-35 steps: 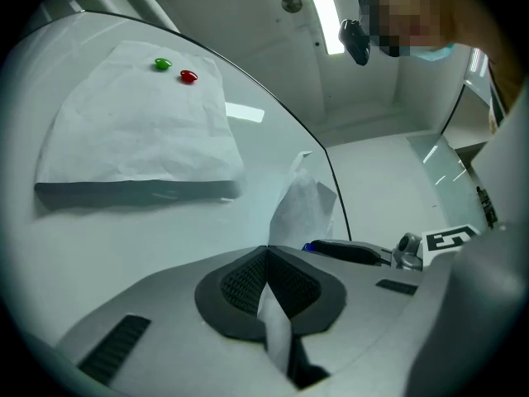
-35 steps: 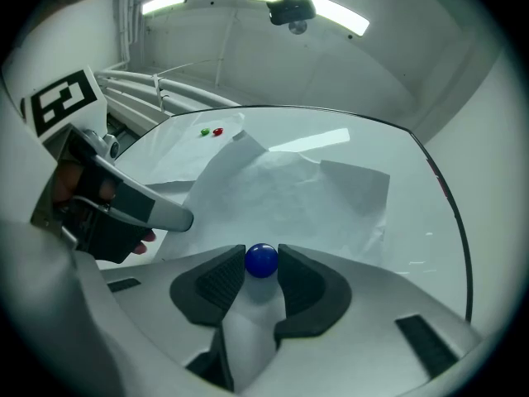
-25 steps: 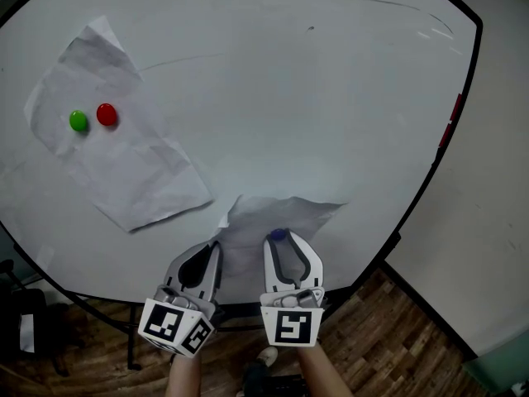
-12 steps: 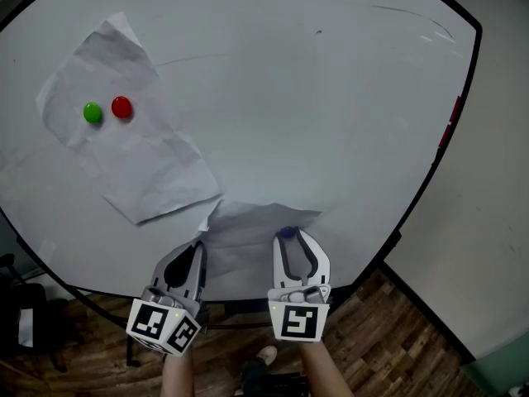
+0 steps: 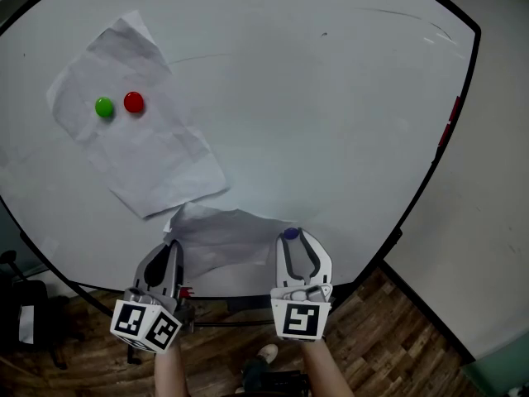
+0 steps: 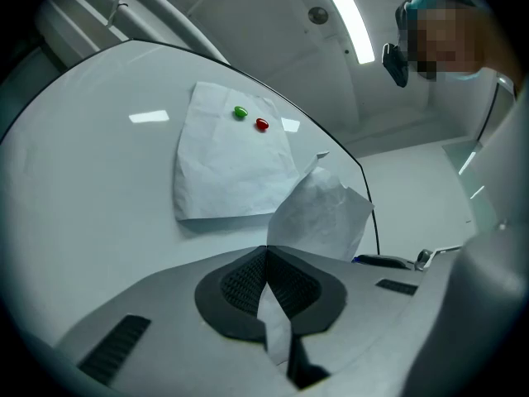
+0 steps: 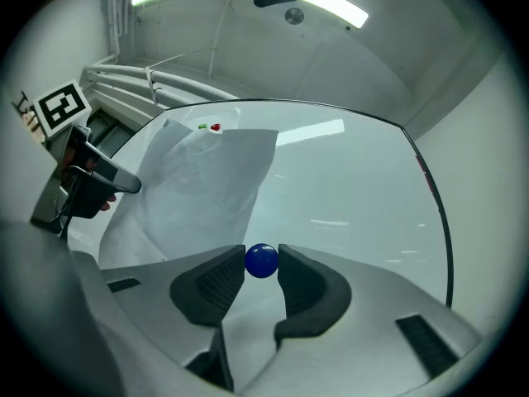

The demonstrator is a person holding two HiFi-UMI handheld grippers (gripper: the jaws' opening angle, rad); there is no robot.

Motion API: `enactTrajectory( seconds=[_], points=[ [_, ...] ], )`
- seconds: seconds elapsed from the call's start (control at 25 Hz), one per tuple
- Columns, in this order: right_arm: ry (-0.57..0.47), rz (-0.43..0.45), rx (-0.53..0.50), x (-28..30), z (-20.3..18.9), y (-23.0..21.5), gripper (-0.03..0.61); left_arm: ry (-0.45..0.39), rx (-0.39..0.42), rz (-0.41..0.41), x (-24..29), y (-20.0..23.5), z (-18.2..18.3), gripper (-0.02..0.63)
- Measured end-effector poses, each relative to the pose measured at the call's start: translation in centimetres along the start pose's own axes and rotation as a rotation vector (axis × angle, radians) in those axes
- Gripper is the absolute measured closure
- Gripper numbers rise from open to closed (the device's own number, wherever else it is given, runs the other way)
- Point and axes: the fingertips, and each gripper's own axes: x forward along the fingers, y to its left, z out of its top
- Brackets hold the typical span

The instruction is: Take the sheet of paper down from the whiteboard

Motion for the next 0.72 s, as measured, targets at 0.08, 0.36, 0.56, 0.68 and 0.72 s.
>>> enactTrajectory(
  seconds=[0.08, 0.36, 0.56, 0.68, 0.72],
  points=[
    [0.003, 0.003, 0.007, -0.2, 0.1, 0.2, 0.442, -0.005, -0.006, 0.015, -0.5, 0.5, 0.2, 0.591],
    [0.006, 0.003, 0.016, -0.9, 0.4, 0.3, 0.442, -0.031, -0.026, 0.066, -2.2, 2.5, 1.1, 0.59],
    [0.01, -0.003, 0.011, -1.2, 0.4, 0.2, 0.442, -0.036, -0.027, 0.095, -3.0, 3.6, 1.4, 0.591],
    [0.01, -0.008, 0.009, -1.2, 0.4, 0.0, 0.442, -0.039, -0.024, 0.101, -3.1, 3.9, 1.7, 0.591],
    [0.013, -0.01, 0.012, -1.1, 0.4, -0.1, 0.442, -0.04, -0.023, 0.101, -3.1, 3.9, 1.7, 0.591]
  ],
)
